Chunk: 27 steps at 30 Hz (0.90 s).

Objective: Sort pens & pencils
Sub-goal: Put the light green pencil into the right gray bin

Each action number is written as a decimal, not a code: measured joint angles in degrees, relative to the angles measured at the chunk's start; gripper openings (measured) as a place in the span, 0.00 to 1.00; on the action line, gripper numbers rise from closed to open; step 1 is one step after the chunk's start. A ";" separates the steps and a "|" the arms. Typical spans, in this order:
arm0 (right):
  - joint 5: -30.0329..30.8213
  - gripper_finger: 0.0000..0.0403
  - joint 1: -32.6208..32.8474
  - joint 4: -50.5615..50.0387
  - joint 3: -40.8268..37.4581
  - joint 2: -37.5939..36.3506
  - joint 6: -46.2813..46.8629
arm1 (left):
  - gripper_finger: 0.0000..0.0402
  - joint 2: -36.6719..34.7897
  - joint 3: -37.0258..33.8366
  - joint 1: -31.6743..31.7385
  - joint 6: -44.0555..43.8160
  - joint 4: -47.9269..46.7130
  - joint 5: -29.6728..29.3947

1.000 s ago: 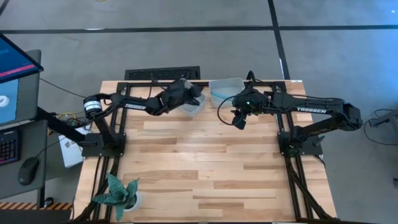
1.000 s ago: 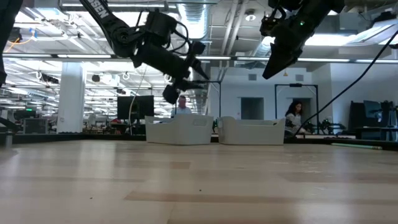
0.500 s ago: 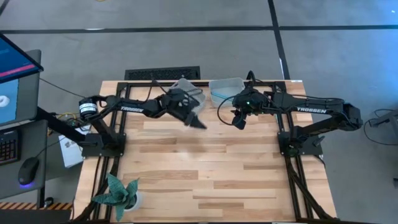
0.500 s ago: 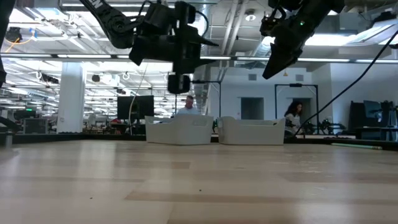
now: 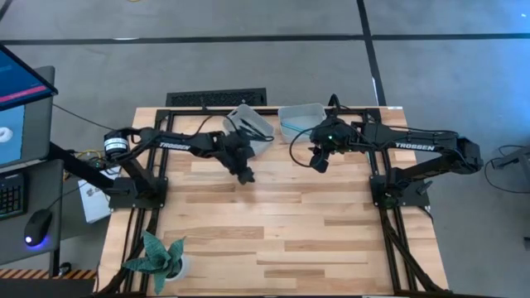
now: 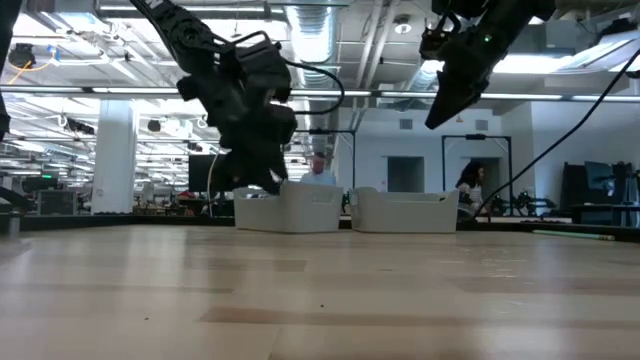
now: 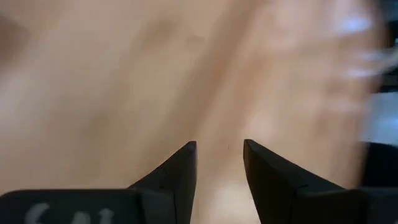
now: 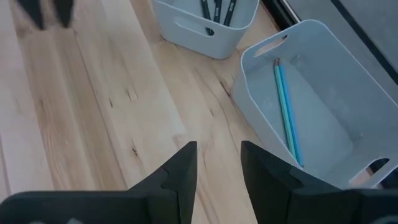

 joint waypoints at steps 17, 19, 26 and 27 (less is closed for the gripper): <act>4.11 0.36 -4.72 -2.53 0.04 0.00 27.88 | 0.30 0.24 5.57 -1.72 37.40 -17.36 -28.96; 6.26 0.36 -4.84 -2.73 0.04 0.00 30.14 | 0.30 0.26 4.46 -1.71 39.90 -18.56 -29.88; 11.58 0.36 -8.02 -13.93 0.04 -0.02 39.59 | 0.30 0.26 1.96 -1.56 43.84 -16.48 -30.51; 12.07 0.36 -8.91 -16.63 0.04 -0.02 41.29 | 0.30 0.26 1.96 -1.58 43.83 -15.84 -30.76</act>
